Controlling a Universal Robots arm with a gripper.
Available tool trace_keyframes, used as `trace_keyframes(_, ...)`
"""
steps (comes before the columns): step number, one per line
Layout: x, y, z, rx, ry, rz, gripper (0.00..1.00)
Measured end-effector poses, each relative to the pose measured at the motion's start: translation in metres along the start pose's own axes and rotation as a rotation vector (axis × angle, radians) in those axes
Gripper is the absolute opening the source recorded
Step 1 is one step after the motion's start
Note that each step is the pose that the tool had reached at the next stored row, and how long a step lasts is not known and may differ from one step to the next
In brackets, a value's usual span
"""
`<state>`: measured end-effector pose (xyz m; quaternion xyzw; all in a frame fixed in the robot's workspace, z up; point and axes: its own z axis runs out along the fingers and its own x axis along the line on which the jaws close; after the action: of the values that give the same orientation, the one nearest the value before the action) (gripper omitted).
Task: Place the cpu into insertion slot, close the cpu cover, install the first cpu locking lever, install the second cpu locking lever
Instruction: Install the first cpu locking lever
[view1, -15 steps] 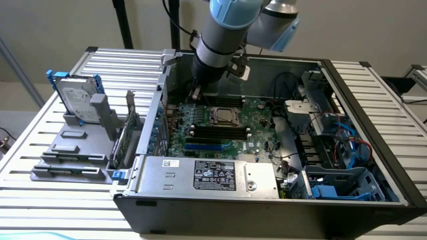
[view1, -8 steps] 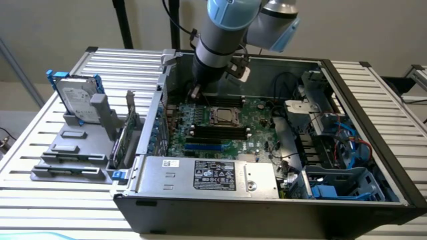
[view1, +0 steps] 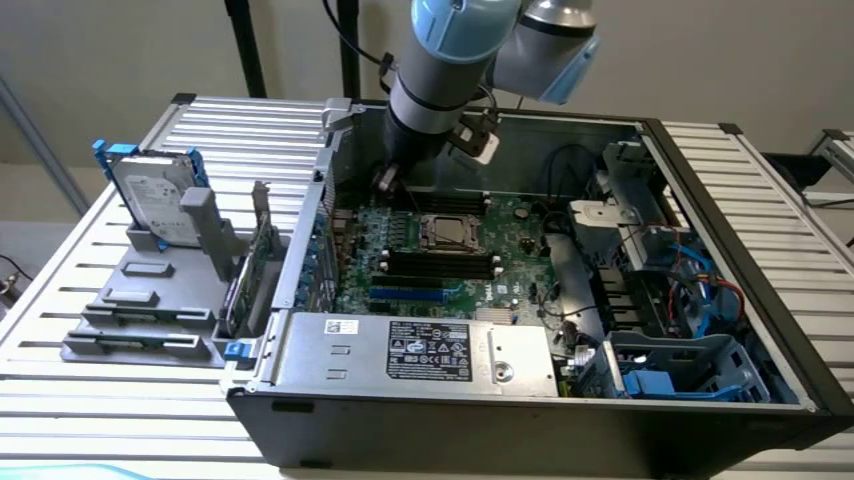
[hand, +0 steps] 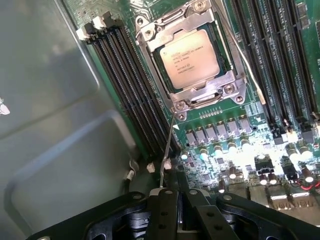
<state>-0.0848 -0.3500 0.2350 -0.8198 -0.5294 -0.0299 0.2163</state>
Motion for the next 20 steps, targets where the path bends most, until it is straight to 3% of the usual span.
trace_keyframes(2,0.000,-0.0005,-0.0011,0.0061,0.0071,0.009,0.11)
trace_keyframes(3,0.000,-0.0009,-0.0018,0.0077,0.0137,0.014,0.11)
trace_keyframes(7,0.000,-0.0021,-0.0030,0.0062,0.0389,0.040,0.11)
trace_keyframes(9,0.000,-0.0021,-0.0030,0.0018,0.0466,0.056,0.11)
trace_keyframes(14,0.001,0.0016,-0.0037,-0.0034,0.0532,0.072,0.11)
trace_keyframes(20,0.009,0.0161,-0.0067,-0.0026,0.0584,0.075,0.11)
